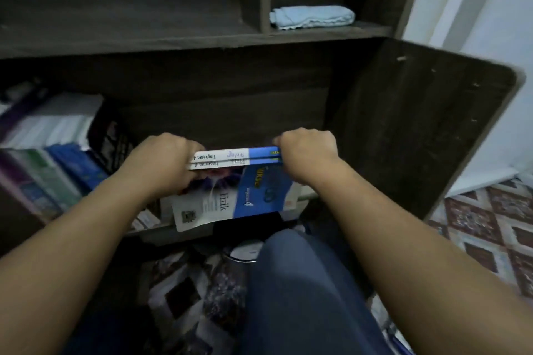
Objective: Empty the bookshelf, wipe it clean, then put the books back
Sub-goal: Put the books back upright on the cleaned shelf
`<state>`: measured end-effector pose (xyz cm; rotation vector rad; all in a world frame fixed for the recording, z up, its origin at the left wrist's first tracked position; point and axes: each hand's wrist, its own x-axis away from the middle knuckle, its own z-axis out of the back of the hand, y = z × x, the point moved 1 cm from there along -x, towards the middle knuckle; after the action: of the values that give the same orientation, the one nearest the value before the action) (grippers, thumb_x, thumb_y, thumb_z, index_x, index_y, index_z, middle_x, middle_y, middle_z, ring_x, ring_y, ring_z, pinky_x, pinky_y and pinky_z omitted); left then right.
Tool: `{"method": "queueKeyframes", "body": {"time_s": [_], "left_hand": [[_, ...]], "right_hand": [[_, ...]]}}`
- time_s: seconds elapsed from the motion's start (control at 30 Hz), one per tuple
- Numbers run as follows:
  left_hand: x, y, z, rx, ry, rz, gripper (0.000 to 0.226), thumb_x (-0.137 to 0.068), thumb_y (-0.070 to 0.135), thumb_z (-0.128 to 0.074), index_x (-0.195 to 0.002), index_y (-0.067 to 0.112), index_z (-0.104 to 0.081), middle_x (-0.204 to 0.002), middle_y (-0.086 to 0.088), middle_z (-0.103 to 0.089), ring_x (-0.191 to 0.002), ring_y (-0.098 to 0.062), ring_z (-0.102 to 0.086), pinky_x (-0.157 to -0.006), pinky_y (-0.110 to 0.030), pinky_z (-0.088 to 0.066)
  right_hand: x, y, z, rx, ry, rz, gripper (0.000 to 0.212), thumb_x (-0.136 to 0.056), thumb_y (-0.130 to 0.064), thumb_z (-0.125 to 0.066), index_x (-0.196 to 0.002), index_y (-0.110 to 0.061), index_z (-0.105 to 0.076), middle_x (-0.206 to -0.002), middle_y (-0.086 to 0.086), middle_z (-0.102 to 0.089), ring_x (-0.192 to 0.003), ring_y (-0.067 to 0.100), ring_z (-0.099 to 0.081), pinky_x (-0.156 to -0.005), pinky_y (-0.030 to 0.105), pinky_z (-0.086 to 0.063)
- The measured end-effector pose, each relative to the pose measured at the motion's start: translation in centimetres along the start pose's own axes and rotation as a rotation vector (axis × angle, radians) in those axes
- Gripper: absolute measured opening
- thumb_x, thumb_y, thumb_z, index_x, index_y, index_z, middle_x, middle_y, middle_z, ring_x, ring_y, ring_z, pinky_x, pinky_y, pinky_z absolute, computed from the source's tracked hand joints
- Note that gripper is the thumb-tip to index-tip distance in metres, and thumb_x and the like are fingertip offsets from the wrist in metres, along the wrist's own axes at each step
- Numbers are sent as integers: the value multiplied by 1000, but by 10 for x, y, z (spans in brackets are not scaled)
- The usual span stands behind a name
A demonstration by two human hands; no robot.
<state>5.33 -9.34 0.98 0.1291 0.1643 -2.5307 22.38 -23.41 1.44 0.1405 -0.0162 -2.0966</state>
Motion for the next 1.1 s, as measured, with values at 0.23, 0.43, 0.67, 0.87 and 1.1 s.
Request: {"method": "queueKeyframes", "body": {"time_s": [0.23,0.43,0.67,0.87,1.1], "left_hand": [[7,-70,-44,30,522,99,32,-71,8,-72,-102,15,-69,-82,-10,-68,-69,-34,-63,-57,-34,-48],[7,-65,-136,-84,437,39,46,-59,-4,-73,-103,6,-68,-86,-12,-67,-72,-30,-63,-68,-35,-53],[12,-53,-213,23,-144,188,72,-95,8,-49,-154,26,-13,-160,-5,-16,-146,-25,-19,-112,-37,-36],[4,-55,-218,49,-96,182,84,-78,27,-77,-149,26,-33,-151,-7,-38,-137,-27,-40,-90,-39,-55],[-13,-71,-207,417,-226,203,106,-61,53,-83,-149,28,-31,-153,1,-30,-141,-17,-24,-114,-33,-29]], "right_hand": [[-67,-65,-36,-30,459,103,41,-88,-13,-47,-123,-28,-61,-120,-2,-64,-113,27,-56,-94,41,-40],[-62,-68,-124,13,296,68,45,-79,-18,-42,-114,-31,-69,-114,-2,-70,-99,28,-67,-69,39,-53],[-51,-58,-186,-86,-165,138,54,-100,-15,-42,-148,-35,-28,-151,-3,-37,-131,24,-44,-93,37,-47],[-66,-50,-203,-166,-291,147,72,-92,-33,-63,-152,-37,-24,-158,-3,-24,-144,23,-23,-107,41,-41],[-72,-42,-207,-259,-293,129,75,-89,-42,-65,-151,-41,-23,-161,5,-13,-148,24,-9,-117,36,-22]]}}
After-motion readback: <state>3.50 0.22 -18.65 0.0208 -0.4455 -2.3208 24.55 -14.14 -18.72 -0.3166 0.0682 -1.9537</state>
